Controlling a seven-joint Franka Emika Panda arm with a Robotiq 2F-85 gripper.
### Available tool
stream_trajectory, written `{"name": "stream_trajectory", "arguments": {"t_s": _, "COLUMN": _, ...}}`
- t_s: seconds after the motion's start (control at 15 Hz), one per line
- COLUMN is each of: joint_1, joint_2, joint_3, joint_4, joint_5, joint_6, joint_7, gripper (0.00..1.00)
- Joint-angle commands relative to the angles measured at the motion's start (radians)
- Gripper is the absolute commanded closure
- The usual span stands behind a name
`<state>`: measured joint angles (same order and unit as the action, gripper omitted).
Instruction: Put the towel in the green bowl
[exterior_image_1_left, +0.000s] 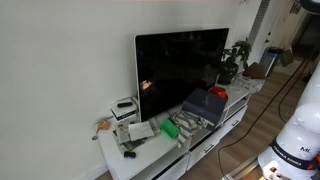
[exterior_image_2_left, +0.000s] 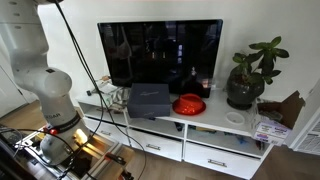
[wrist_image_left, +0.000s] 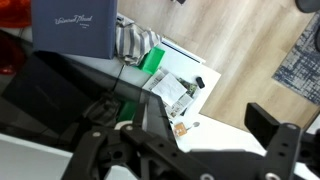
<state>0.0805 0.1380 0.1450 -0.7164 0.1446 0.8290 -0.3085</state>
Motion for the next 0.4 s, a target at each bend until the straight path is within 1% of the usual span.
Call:
{"name": "stream_trajectory", "arguments": {"t_s": 0.0, "joint_1": 0.0, "joint_2": -0.02, "joint_3": 0.0, "joint_4": -0.008, "joint_5": -0.019, "joint_6": 0.0, "joint_7": -0.036, "gripper": 0.0}}
{"name": "stream_trajectory", "arguments": {"t_s": 0.13, "joint_1": 0.0, "joint_2": -0.043, "joint_3": 0.0, "joint_4": -0.02, "joint_5": -0.031, "joint_6": 0.0, "joint_7": -0.064, "gripper": 0.0}}
{"name": "stream_trajectory", "arguments": {"t_s": 0.33, "joint_1": 0.007, "joint_2": -0.042, "joint_3": -0.006, "joint_4": -0.031, "joint_5": -0.033, "joint_6": 0.0, "joint_7": -0.072, "gripper": 0.0}}
